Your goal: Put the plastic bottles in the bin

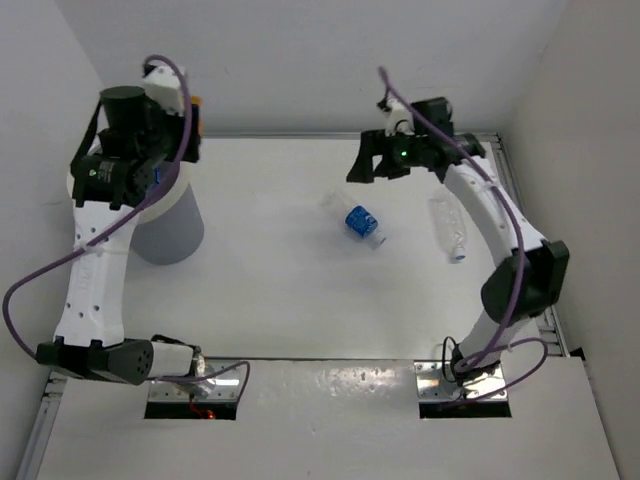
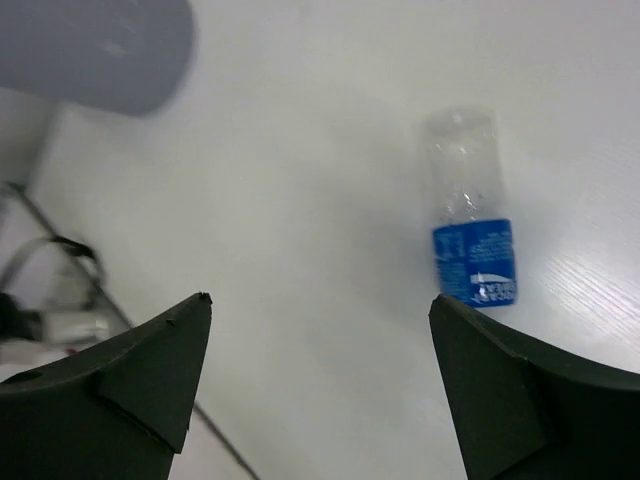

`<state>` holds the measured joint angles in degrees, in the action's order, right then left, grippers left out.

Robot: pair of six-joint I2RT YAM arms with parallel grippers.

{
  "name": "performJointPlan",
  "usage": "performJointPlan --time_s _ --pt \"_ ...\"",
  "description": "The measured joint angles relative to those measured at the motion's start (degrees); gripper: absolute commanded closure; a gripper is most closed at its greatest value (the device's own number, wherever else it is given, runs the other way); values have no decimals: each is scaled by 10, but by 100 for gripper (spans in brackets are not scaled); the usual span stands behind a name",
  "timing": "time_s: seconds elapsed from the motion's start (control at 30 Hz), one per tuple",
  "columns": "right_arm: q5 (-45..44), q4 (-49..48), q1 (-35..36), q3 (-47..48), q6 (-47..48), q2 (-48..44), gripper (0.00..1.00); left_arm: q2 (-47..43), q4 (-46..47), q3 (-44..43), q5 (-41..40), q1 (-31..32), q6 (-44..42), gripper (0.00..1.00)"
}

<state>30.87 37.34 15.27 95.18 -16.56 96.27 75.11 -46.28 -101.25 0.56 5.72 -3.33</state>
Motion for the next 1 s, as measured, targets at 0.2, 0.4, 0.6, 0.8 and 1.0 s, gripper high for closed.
performJointPlan --time_s 0.2,0.4,0.6,0.8,1.0 --pt "-130 12 62 -12 88 118 12 17 -23 -24 -74 -125 9 100" --pt "-202 11 76 -31 135 150 12 60 -43 -26 -72 -219 3 87" --pt "-251 -12 101 -33 175 170 11 109 -85 -32 -34 -281 -9 5" --pt "-286 -30 112 -33 208 228 11 112 -110 -32 40 -303 -26 2" --pt "-318 -37 115 -38 244 272 27 107 -117 -48 150 -328 -38 1"
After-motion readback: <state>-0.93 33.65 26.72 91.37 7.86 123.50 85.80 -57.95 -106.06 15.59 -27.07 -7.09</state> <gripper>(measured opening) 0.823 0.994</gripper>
